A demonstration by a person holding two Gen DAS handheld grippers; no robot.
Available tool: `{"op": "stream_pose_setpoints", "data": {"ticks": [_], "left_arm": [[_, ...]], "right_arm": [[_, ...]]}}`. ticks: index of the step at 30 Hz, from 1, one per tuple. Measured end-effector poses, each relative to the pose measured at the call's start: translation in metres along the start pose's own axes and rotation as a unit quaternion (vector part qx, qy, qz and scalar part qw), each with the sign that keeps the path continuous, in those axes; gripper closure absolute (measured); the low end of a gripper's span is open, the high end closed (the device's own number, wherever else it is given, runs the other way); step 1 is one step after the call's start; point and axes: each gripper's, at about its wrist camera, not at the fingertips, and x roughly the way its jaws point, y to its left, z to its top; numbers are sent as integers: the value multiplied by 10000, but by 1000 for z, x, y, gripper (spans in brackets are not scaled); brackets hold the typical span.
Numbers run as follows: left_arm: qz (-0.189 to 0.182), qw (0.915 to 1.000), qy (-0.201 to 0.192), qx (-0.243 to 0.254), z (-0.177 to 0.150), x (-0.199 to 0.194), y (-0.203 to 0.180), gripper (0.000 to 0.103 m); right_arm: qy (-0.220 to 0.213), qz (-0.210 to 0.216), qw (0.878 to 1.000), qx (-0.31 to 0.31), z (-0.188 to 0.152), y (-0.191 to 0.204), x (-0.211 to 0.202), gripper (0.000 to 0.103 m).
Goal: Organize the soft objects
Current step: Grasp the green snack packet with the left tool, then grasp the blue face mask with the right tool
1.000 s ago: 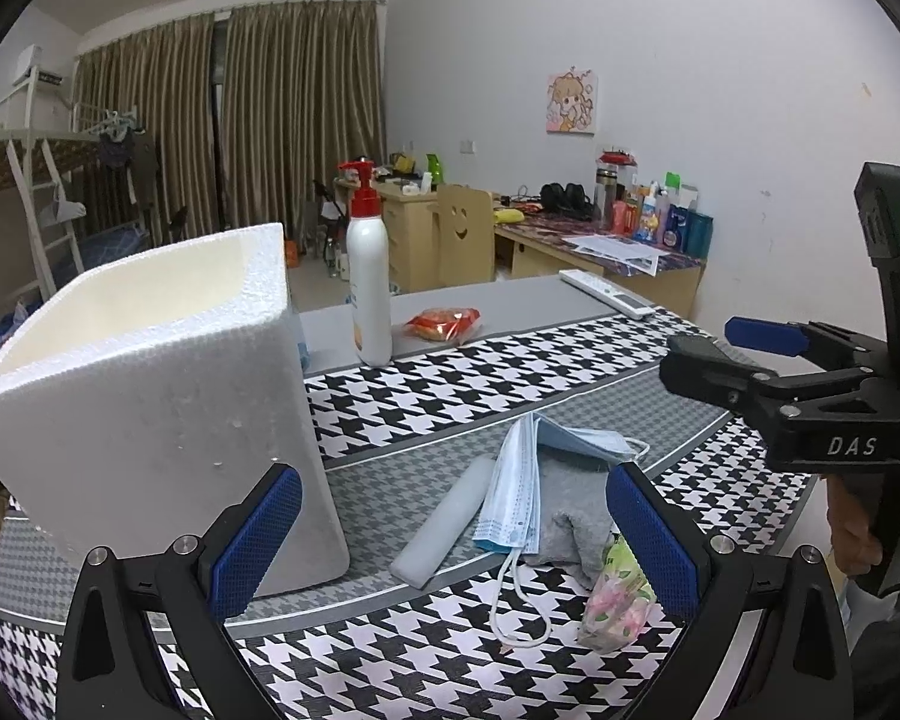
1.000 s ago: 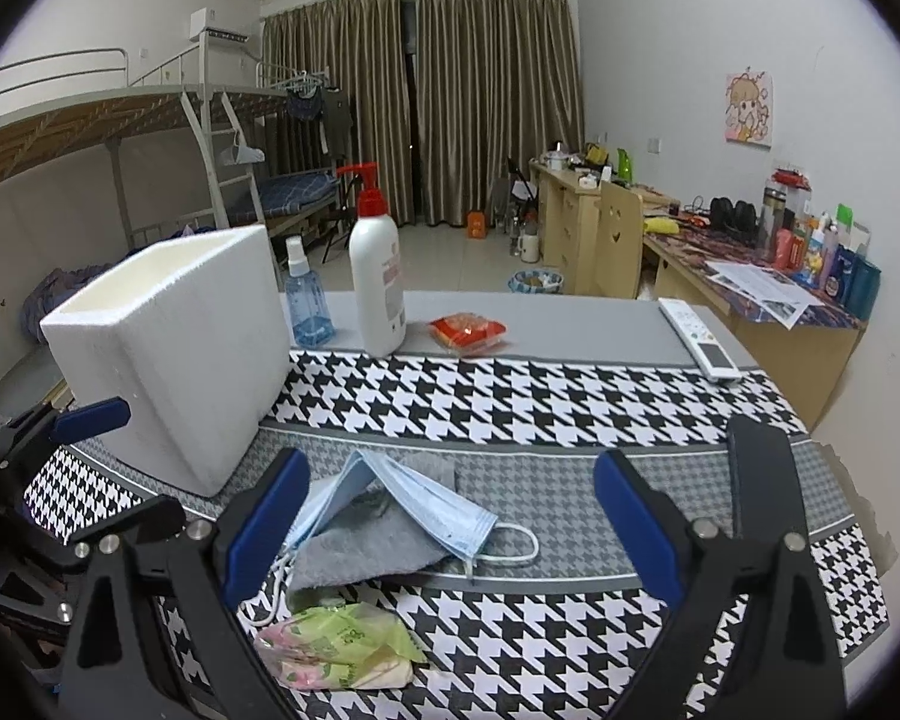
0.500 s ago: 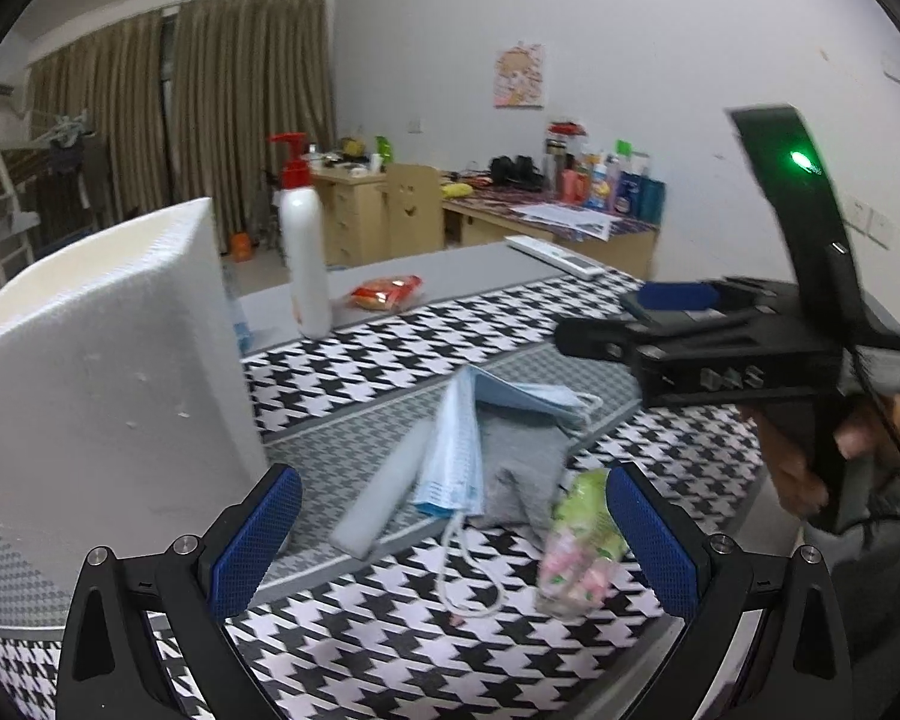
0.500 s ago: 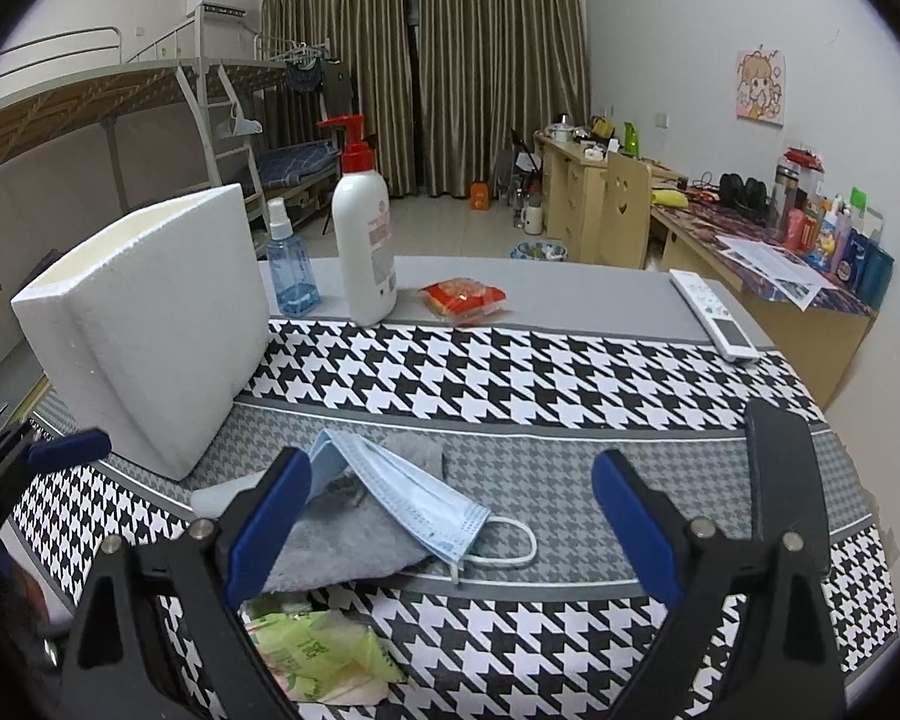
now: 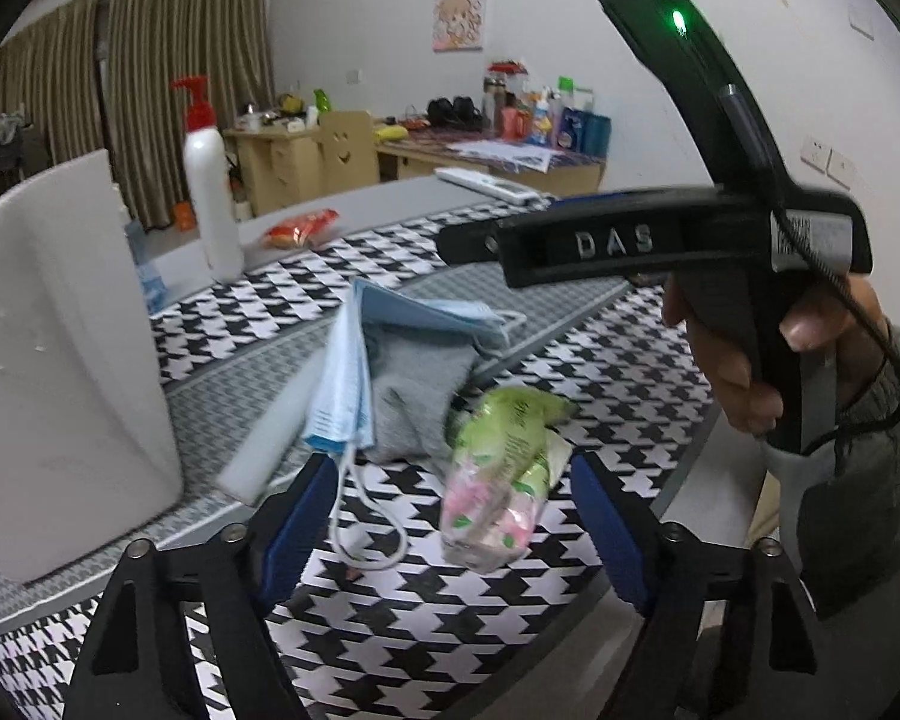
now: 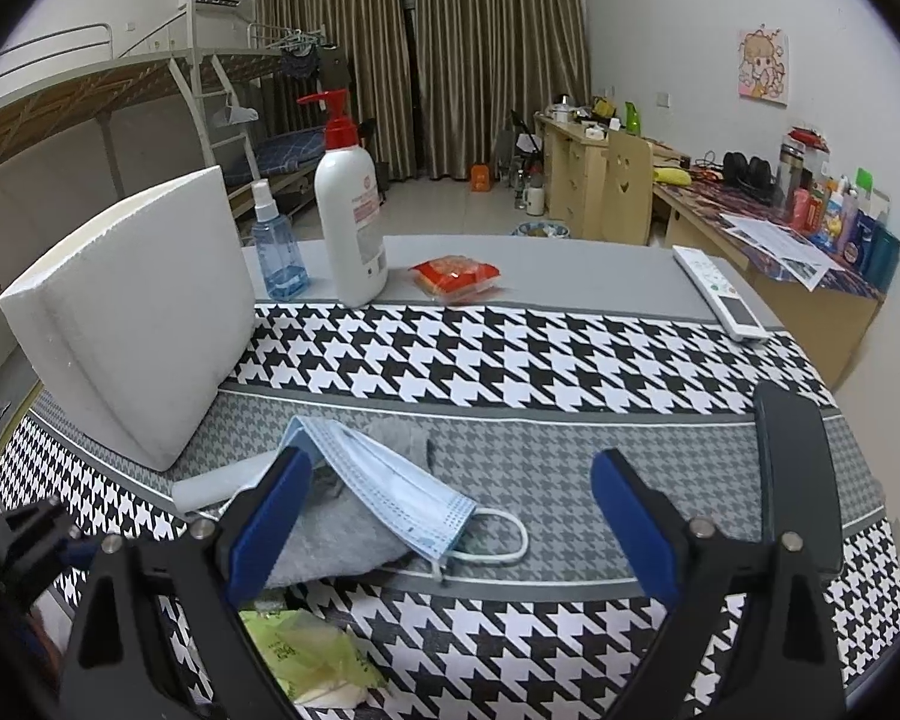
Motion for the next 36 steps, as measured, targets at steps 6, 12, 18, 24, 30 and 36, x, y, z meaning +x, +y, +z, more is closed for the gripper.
{"op": "stream_pose_setpoints", "data": {"ticks": [6, 12, 18, 24, 30, 36], "left_arm": [[-94, 9995, 287, 31, -1, 15, -5, 35], [-128, 9982, 584, 46, -3, 31, -8, 48], [-128, 9977, 663, 108, -3, 36, -11, 66], [-188, 9981, 558, 174, -6, 25, -11, 74], [-298, 9984, 469, 103, -8, 15, -5, 74], [-435, 9982, 398, 106, -13, 7, -3, 74]], "right_arm": [[25, 24, 10000, -41, 3, 0, 3, 7], [90, 69, 9999, -8, 2, -4, 9, 7], [154, 86, 9998, -3, 1, -5, 15, 7], [241, 101, 9997, -35, 3, -1, 23, 7], [444, 204, 9988, 15, 3, 3, 32, 23], [479, 253, 9985, -106, 3, 12, 33, 24]]}}
